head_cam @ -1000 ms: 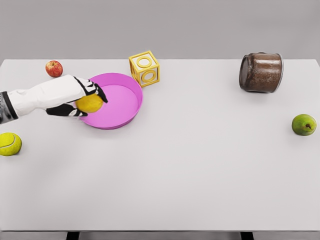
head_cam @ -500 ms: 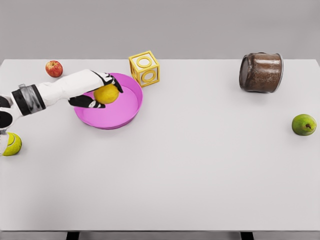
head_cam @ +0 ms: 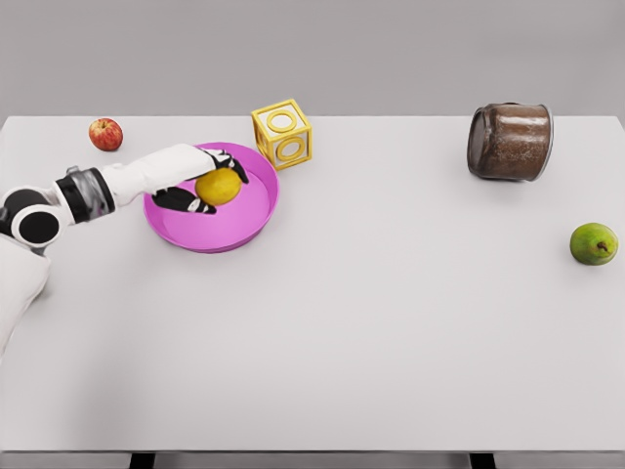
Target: Put the lemon on the plate with left arm
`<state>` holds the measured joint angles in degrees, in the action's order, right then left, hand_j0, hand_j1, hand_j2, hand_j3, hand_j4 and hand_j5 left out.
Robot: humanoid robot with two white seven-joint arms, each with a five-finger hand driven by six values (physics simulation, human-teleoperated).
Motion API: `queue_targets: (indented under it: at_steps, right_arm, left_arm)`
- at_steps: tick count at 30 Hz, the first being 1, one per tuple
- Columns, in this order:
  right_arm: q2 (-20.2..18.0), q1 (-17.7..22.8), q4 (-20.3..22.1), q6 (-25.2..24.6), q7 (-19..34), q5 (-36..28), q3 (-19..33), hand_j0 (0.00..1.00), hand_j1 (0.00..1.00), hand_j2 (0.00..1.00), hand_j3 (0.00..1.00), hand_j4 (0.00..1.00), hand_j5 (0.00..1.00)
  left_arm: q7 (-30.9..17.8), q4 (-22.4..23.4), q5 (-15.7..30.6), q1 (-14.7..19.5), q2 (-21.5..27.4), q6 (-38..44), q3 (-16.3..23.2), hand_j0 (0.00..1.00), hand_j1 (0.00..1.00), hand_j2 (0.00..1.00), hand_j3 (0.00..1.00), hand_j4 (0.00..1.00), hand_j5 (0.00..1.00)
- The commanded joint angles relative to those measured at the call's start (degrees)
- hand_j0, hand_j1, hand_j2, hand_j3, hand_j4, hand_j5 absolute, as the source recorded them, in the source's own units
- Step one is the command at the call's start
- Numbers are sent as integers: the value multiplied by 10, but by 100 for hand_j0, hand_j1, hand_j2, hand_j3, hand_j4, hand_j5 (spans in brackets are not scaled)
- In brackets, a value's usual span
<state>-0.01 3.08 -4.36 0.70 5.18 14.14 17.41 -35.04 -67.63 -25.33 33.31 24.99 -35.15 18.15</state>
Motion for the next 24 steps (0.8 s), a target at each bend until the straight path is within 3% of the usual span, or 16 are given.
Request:
queue_targets:
  at_steps: [1,5,6,12,15,18,20,24]
  right_arm:
    - [0,0,0,0,0,0,0,100,100,100,100,100,100]
    - [0,0,1,0,0,0,0,100,100,100,100,100,100]
    - [0,0,0,0,0,0,0,100,100,100,100,100,100]
    - [0,0,0,0,0,0,0,100,100,100,100,100,100]
    - [0,0,0,0,0,0,0,100,100,100,100,100,100]
    - [0,0,0,0,0,0,0,100,100,100,100,100,100]
    - [0,0,1,0,0,0,0,100,100,100,100,100,100]
    - [0,0,1,0,0,0,0,100,100,100,100,100,100]
  left_arm:
    - [0,15,1,0,-1,2,0,58,58,58,58,58,58]
    - [0,22,1,1,0,2,-1,95,95,95,95,95,95]
    - [0,21,1,1,0,2,-1,100,100,100,100,100,100]
    - [0,13,9,1,4,2,-2,100,100,100,100,100,100]
    - [0,-39,13,-3,8,2,-9,100,100,100,100,100,100]
    - [0,-79,94,-18,70,2,-7,100,100,100,100,100,100]
    - [0,-115,122,-33,97,2,-10,100,100,100,100,100,100]
    - [0,-187,236,-87,175,2,-25,100,100,100,100,100,100]
